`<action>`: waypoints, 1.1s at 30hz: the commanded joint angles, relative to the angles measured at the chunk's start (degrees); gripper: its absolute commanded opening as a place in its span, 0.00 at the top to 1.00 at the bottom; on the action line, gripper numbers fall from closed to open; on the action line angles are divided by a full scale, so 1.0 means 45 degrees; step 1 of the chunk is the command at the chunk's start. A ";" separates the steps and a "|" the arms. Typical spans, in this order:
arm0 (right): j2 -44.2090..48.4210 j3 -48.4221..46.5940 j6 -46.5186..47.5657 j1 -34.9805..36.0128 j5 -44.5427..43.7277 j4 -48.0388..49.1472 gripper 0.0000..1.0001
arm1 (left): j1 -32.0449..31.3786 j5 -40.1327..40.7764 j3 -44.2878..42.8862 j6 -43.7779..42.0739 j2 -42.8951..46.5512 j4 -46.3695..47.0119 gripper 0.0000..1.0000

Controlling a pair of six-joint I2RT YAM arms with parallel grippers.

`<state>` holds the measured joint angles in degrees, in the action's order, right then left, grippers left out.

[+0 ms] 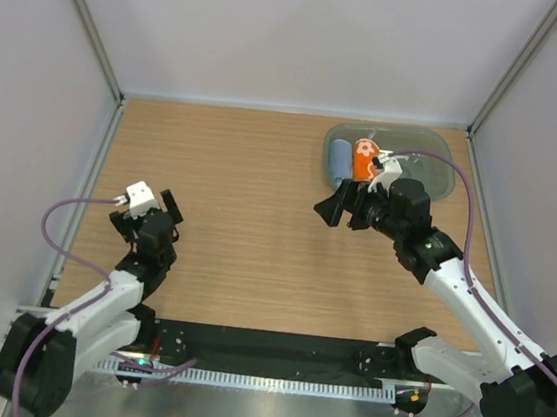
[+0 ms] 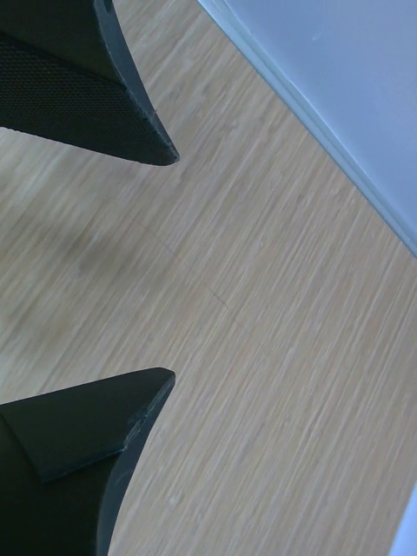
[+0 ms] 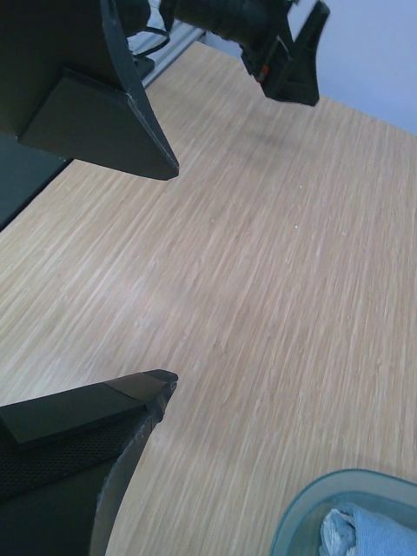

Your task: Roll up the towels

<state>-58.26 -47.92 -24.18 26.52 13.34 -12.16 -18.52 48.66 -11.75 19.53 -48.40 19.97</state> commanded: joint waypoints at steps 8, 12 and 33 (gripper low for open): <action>0.0934 0.0180 0.0237 0.0043 0.0570 0.0712 0.00 | 0.0696 -0.1417 -0.0845 -0.4107 -0.7051 0.9249 0.03; 0.1052 0.0317 0.0608 0.0005 0.0453 0.0457 0.00 | 0.1283 -0.3116 -0.1137 -0.3737 -0.7511 0.8990 0.00; 0.1325 0.0435 0.0784 0.0043 -0.0426 0.0301 0.00 | 0.2866 -0.6517 -0.0944 -0.3051 -0.8287 0.9333 0.00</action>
<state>-54.26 -44.73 -21.96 26.52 13.80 -11.29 -5.91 19.66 -15.46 5.61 -85.78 58.13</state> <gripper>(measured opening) 0.996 0.996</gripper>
